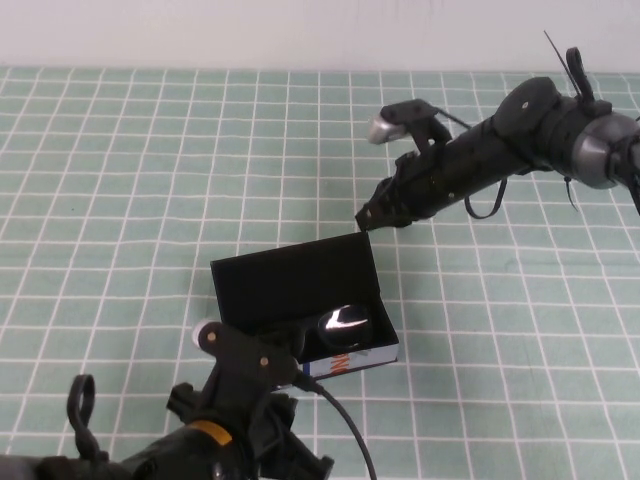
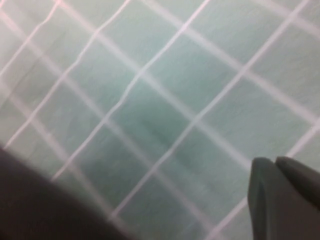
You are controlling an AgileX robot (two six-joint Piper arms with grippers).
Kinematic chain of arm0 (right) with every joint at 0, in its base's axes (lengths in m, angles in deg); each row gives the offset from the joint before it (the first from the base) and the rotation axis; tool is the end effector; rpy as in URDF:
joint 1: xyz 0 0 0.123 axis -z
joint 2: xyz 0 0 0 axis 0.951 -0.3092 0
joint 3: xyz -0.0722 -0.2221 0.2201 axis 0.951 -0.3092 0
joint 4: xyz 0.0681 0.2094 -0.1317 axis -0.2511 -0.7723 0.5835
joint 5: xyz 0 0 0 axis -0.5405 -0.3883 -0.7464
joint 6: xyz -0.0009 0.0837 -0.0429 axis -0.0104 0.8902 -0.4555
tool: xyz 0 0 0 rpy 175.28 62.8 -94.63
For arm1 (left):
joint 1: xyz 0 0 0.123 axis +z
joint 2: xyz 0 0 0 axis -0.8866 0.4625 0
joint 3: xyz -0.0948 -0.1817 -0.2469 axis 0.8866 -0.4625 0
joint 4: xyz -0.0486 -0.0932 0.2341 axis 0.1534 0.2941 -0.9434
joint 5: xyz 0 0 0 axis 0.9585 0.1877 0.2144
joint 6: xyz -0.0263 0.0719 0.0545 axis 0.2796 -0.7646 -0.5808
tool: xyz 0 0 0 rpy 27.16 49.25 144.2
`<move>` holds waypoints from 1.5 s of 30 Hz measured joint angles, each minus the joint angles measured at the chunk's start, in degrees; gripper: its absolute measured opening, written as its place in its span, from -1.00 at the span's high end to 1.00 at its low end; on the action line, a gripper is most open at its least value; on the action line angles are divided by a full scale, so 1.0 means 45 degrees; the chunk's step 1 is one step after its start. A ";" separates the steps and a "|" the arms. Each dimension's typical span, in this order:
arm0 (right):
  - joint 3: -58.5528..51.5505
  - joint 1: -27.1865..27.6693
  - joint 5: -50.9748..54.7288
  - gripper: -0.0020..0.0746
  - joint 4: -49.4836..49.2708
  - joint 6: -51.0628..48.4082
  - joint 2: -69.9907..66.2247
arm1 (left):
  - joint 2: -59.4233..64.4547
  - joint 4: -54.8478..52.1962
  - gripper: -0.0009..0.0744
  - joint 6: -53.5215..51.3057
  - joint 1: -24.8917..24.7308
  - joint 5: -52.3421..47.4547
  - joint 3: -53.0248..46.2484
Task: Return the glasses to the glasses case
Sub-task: Close the glasses case
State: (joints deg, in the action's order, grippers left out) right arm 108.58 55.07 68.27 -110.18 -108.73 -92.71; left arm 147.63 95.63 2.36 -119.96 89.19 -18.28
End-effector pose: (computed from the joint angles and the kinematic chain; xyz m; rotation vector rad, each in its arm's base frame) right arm 0.4806 0.1981 0.2096 -0.9456 2.3671 0.7181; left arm 0.1648 -0.2081 0.1767 0.6263 2.2430 -0.3351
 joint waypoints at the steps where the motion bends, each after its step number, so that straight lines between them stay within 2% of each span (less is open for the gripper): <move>1: 0.0000 0.0000 0.0249 0.98 -0.0090 -0.0089 -0.0060 | 0.0022 -0.0213 0.98 0.0163 0.0000 0.0233 0.0009; 6: 0.0062 0.0000 0.2620 0.98 -0.0425 -0.1349 -0.0060 | 0.0027 -0.0672 0.98 0.0252 0.0053 0.1075 0.0009; 10: 0.0092 0.0000 0.3932 0.98 -0.0728 -0.1854 -0.0034 | 0.0027 -0.0797 0.98 0.0170 0.0662 0.1086 0.0009; 15: 0.0092 0.0000 0.4072 0.98 -0.0781 -0.1931 0.0242 | 0.0027 -0.0892 0.98 -0.0329 0.1459 0.0306 0.0009; 21: 0.0092 0.0000 0.3351 0.98 -0.0647 -0.1619 0.0376 | 0.0027 -0.1586 0.98 -0.0438 0.1096 -0.0746 0.0009; 30: 0.0092 0.0000 0.3824 0.98 -0.0572 -0.1354 0.0157 | 0.0357 -0.1723 0.98 -0.0290 0.0784 0.0015 0.0009; 45: 0.0092 0.0000 0.4123 0.98 0.0024 -0.1354 0.0328 | 0.1316 -0.2266 0.98 -0.0209 0.1289 0.0586 0.0094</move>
State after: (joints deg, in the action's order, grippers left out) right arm 108.99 55.07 86.83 -110.07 -114.82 -91.23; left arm 153.55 85.43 1.42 -114.16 91.83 -17.85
